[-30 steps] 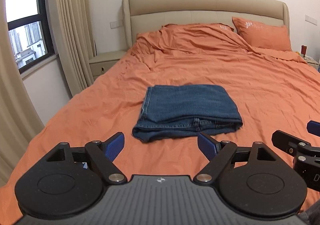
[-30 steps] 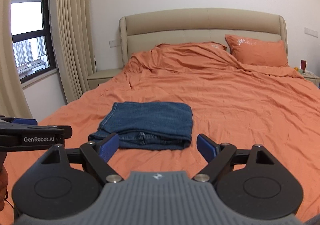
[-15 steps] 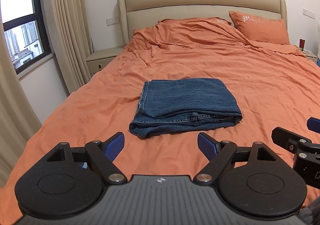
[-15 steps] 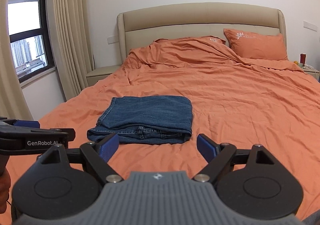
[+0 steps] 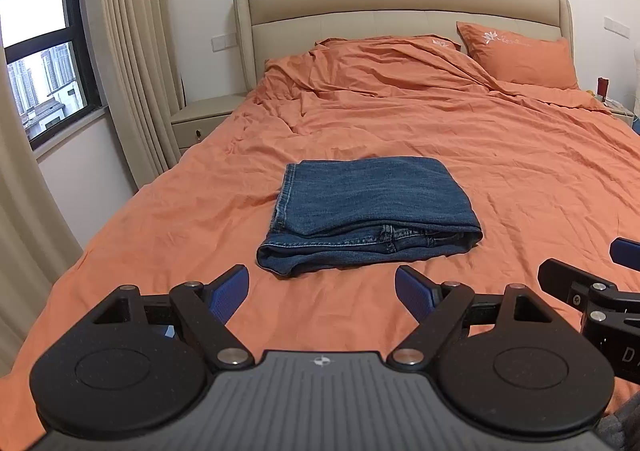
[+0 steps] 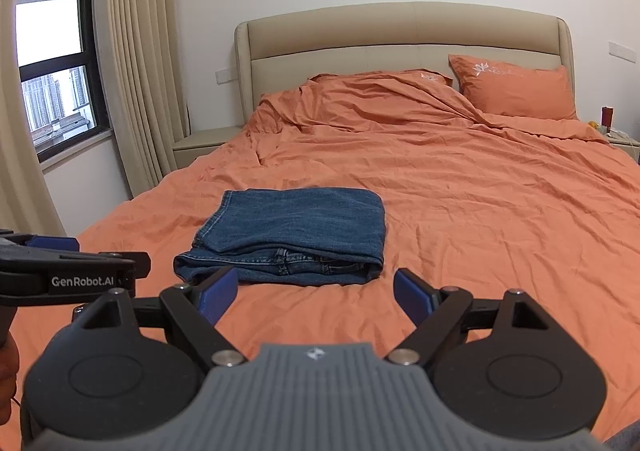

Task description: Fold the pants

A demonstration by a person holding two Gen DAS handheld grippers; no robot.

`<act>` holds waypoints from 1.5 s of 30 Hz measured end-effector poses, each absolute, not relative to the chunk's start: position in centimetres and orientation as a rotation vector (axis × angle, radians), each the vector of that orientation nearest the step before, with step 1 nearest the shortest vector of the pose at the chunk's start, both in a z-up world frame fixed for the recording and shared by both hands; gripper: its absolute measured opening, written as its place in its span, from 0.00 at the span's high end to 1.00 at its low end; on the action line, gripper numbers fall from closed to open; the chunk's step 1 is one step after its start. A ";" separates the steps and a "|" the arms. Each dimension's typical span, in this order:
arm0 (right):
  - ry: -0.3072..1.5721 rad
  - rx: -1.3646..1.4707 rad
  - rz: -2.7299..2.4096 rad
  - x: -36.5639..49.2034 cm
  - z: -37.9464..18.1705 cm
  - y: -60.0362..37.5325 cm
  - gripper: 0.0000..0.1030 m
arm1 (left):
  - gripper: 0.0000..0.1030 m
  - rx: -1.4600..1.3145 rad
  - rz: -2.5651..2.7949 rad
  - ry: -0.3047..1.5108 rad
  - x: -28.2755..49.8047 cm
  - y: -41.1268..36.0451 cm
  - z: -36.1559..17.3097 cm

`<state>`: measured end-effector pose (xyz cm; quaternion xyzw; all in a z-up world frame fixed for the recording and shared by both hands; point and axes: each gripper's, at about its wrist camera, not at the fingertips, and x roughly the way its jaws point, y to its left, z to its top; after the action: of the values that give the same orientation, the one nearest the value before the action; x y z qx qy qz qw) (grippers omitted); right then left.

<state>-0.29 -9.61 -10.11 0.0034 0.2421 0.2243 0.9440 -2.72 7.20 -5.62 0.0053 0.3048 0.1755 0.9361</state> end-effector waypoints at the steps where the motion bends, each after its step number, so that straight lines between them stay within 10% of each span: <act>1: 0.493 0.006 0.458 -0.3 -10.1 -9.6 0.21 | 0.06 0.011 0.360 0.622 -2.7 7.2 -5.6; 45: 0.484 0.014 0.439 -1.1 -10.1 -9.7 0.21 | 0.06 0.004 0.363 0.613 -3.2 6.8 -5.0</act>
<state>-1.08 -9.72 -10.06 0.0071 0.2376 0.2154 0.9471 -3.21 6.80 -4.97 0.0021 0.2999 0.1777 0.9373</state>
